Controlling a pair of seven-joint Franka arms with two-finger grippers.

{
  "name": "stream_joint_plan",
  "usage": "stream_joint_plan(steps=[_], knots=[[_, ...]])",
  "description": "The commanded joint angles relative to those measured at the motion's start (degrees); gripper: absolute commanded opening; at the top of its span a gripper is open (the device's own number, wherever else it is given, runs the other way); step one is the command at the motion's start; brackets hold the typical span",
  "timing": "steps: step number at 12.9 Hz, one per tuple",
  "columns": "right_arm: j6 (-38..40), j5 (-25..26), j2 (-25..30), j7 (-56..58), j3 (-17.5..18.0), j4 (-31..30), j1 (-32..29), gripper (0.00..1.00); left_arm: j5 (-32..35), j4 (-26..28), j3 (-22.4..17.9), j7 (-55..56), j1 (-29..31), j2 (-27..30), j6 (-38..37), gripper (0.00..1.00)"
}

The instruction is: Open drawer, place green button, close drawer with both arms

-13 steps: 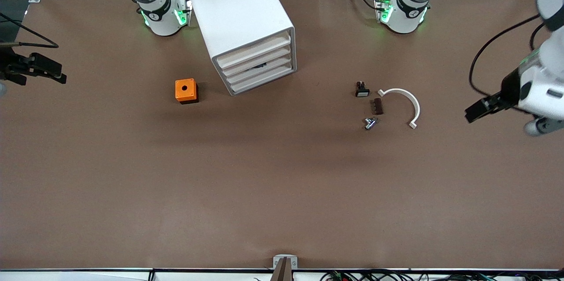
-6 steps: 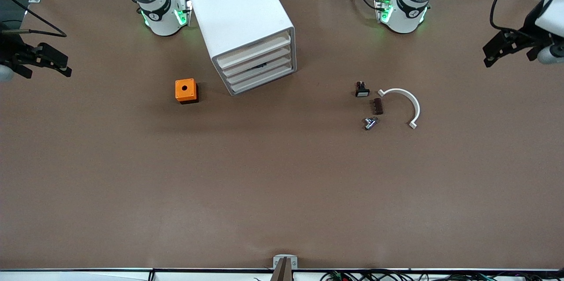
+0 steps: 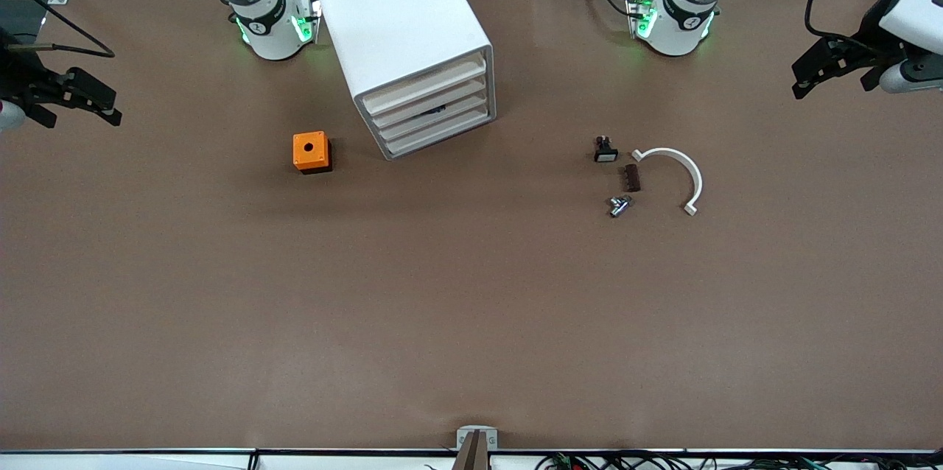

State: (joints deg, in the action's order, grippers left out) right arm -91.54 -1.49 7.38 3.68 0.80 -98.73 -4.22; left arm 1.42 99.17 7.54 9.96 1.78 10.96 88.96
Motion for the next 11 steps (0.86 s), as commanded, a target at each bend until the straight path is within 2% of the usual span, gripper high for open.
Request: stream_joint_plan(steps=[1,11], knots=[[-0.39,-2.03,1.5,0.1,0.26,-1.56,-2.11,1.0,-0.72,-0.64,0.2,-1.43,0.16,-0.15,-0.01,1.0],[-1.71,-0.8,3.08,0.28,0.87,-3.93,-1.67,1.0,-0.89,-4.96,0.2,-1.43,0.24,-3.05,-2.91,1.0]])
